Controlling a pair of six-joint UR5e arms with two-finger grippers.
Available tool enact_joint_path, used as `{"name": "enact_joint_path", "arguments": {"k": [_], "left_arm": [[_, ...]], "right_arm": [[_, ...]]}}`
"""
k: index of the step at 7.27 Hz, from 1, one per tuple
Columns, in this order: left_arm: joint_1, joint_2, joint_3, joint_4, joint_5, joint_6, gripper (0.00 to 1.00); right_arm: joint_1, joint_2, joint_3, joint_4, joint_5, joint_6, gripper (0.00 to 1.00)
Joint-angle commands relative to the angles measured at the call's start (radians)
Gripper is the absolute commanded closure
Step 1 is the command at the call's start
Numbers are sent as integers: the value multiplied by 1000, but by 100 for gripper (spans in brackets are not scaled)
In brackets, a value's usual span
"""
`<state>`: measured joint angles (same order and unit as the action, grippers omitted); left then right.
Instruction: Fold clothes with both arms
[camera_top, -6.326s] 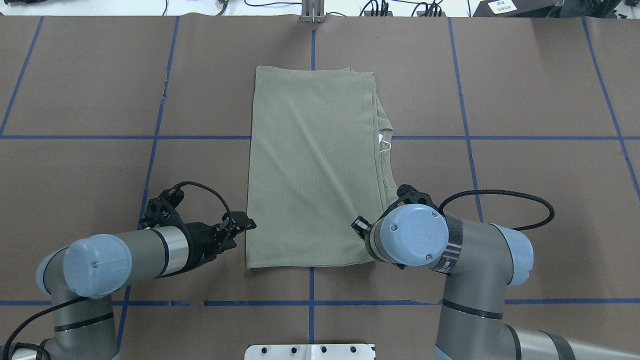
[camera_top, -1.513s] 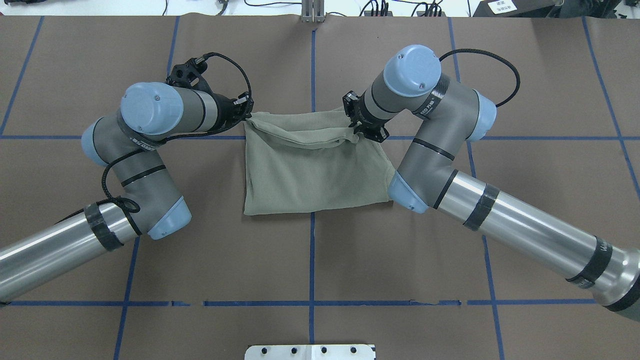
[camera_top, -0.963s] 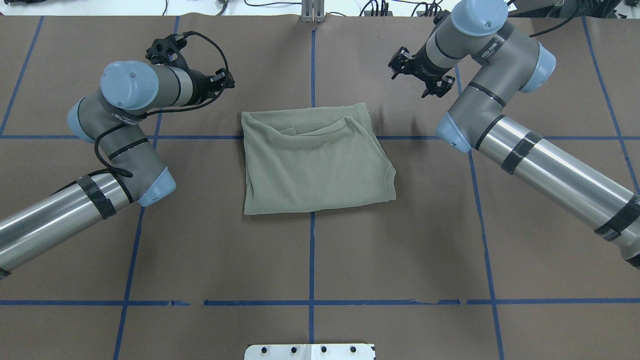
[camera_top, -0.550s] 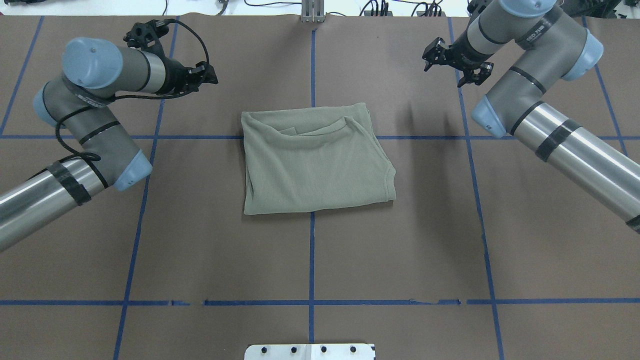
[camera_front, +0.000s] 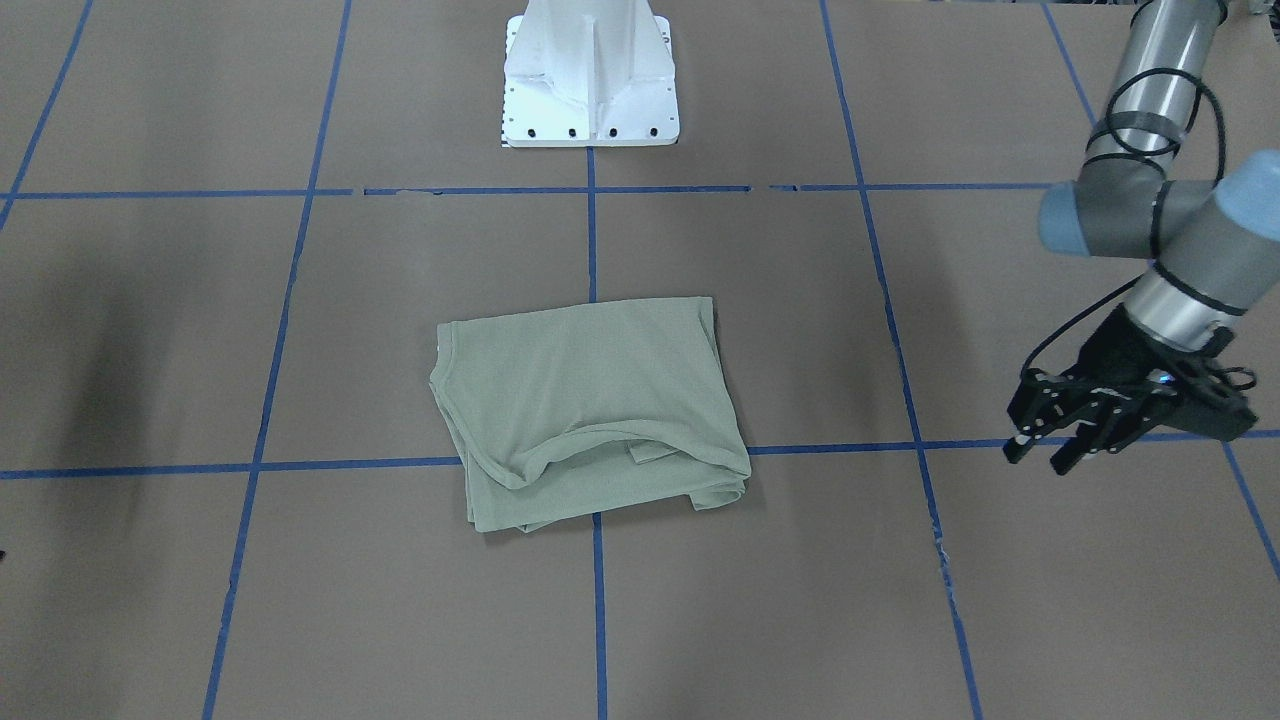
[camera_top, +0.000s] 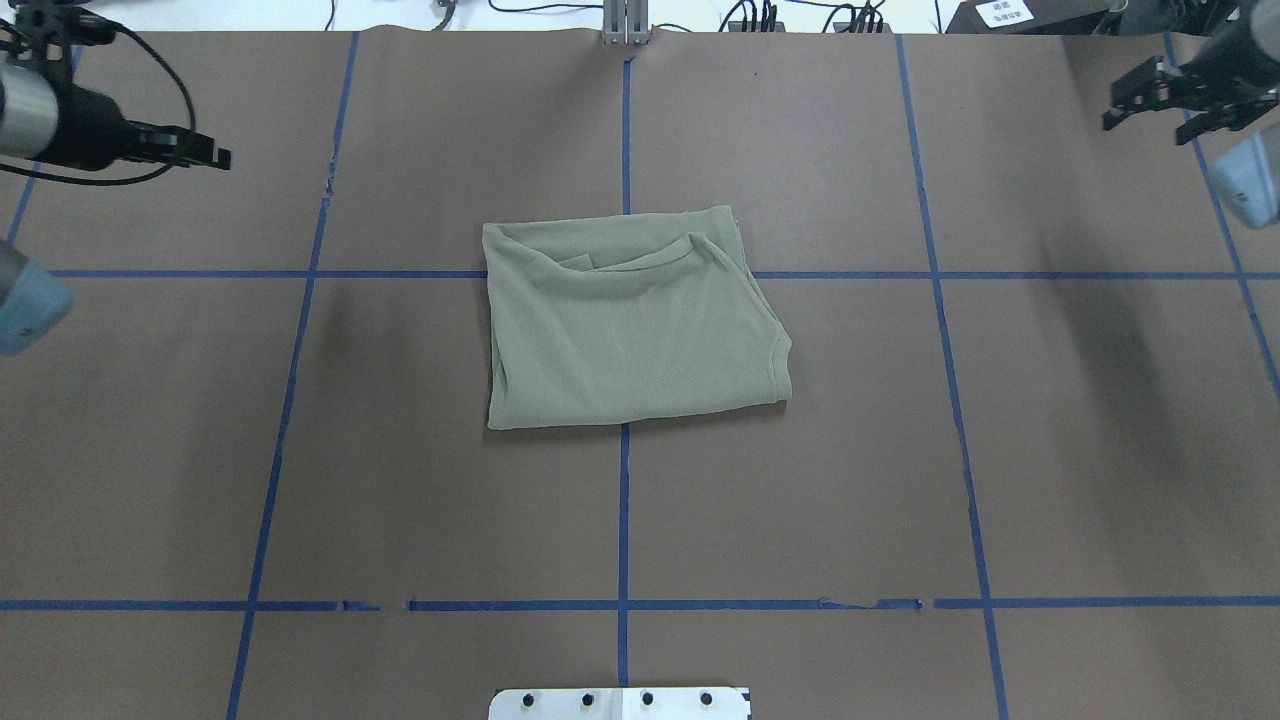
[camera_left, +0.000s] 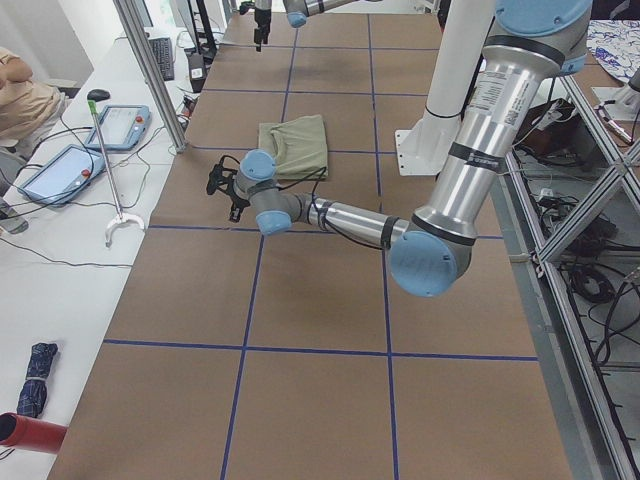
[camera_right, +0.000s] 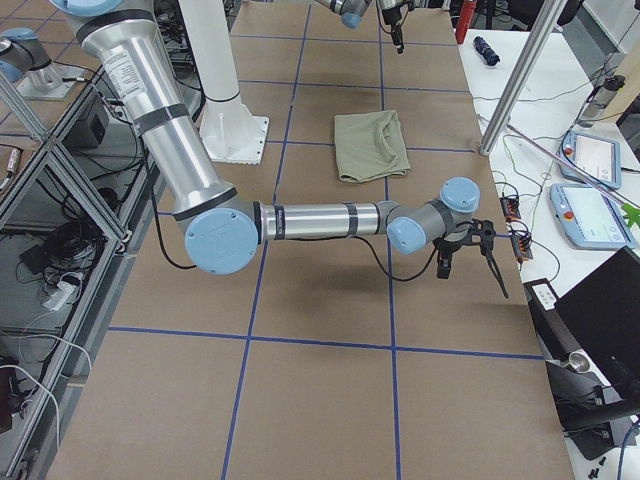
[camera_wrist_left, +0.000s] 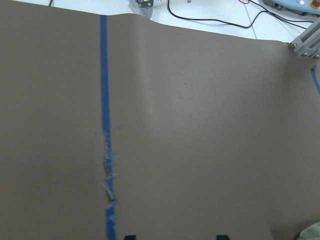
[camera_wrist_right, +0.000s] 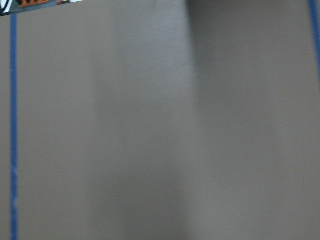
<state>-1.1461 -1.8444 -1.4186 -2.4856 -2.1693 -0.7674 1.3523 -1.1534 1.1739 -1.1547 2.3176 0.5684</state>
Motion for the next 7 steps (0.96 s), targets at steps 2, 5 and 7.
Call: {"name": "enact_joint_path", "arguments": {"k": [2, 5, 7], "left_arm": [[-298, 117, -17, 182, -171, 477, 38], [-429, 102, -159, 625, -199, 692, 38], [-429, 105, -236, 840, -201, 692, 37]], "right_arm": [[184, -144, 137, -302, 9, -482, 0], [197, -187, 310, -472, 8, -490, 0], [195, -233, 372, -479, 9, -489, 0]]}}
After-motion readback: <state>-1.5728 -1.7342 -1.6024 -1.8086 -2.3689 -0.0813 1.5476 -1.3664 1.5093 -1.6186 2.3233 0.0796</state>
